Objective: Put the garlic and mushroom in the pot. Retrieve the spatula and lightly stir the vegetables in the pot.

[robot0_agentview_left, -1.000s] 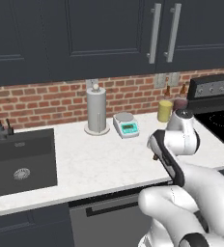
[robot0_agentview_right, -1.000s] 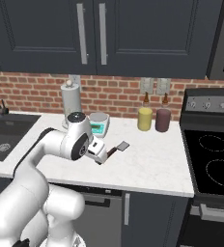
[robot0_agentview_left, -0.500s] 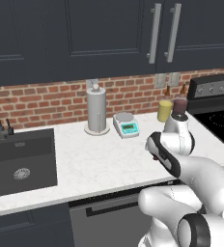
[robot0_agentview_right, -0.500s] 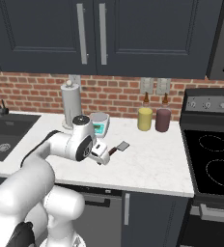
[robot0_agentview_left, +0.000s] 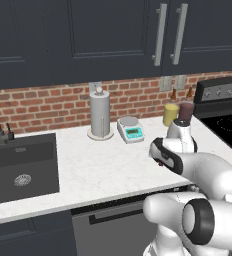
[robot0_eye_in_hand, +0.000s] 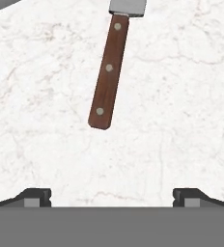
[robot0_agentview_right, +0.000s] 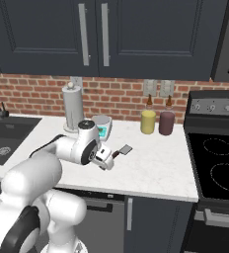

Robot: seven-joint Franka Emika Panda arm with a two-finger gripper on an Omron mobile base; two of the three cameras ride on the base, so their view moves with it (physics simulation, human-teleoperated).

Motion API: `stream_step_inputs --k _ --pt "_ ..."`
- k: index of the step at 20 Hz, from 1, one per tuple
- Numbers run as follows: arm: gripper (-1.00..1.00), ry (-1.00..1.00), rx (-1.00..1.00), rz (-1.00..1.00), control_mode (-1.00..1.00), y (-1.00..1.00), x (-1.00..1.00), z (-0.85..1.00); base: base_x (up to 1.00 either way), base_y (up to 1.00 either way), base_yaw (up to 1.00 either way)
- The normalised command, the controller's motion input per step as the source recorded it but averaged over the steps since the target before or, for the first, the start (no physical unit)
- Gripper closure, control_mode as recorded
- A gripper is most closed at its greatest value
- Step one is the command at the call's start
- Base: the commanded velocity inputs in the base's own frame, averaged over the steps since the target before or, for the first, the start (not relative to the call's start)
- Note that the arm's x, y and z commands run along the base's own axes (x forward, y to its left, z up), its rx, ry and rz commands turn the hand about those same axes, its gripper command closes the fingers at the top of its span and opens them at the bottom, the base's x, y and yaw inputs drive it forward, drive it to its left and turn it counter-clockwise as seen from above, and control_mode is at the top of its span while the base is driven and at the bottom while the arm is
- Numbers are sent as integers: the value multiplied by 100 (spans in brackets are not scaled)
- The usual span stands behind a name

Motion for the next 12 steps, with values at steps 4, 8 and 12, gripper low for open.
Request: stream_step_inputs --k 4,8,12 --pt "-100 8 0 0 -100 -1 20 -12 0 0 0" --pt "-100 9 1 0 -100 -7 20 -14 0 0 0" --pt "-100 6 3 0 -100 -10 18 -18 0 0 0"
